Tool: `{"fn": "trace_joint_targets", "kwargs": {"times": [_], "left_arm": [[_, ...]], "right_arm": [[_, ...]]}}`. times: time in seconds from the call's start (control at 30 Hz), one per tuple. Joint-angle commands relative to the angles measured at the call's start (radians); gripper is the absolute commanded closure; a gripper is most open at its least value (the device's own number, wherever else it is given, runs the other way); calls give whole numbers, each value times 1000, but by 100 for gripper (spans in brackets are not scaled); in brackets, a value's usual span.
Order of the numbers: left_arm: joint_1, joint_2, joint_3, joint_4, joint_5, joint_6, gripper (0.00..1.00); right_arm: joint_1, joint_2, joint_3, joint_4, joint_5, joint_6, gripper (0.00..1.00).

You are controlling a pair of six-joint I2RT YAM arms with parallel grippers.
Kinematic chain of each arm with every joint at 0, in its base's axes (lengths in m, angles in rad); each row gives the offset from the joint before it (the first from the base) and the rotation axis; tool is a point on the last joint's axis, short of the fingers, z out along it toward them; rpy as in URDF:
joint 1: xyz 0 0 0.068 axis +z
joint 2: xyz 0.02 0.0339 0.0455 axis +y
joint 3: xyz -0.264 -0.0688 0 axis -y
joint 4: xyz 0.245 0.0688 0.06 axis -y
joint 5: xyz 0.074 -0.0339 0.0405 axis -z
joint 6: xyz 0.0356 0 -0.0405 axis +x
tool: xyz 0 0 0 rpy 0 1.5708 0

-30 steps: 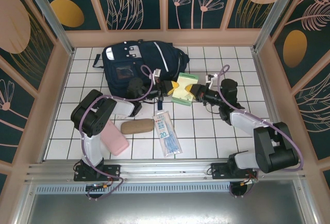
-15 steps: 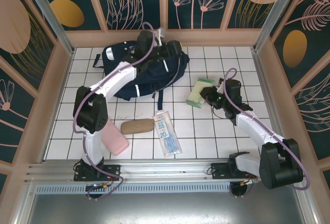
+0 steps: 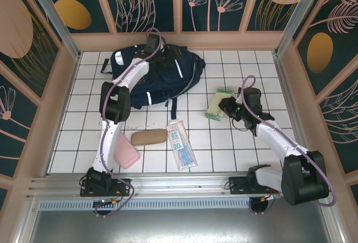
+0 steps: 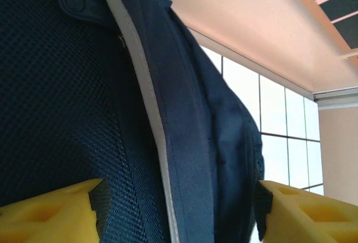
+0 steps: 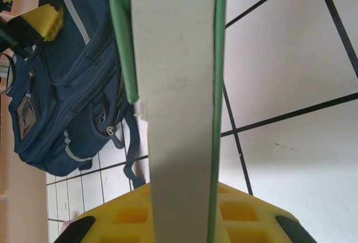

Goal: Pack the student bag

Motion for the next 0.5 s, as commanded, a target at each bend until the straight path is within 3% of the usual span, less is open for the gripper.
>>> {"fn": "trace_joint_targets", "kwargs": {"times": [0.0, 0.33, 0.4, 0.47], "left_arm": [[-1, 46, 51, 56, 70, -67, 31], [-1, 169, 73, 275, 184, -251, 41], [-2, 188, 74, 314, 203, -280, 47], [-3, 204, 77, 350, 230, -299, 59]], "right_arm": [[-13, -6, 10, 11, 6, -34, 100], [-31, 10, -1, 5, -6, -51, 100], [-34, 9, -4, 3, -8, -55, 100], [-38, 10, -7, 4, -10, -54, 100]]}}
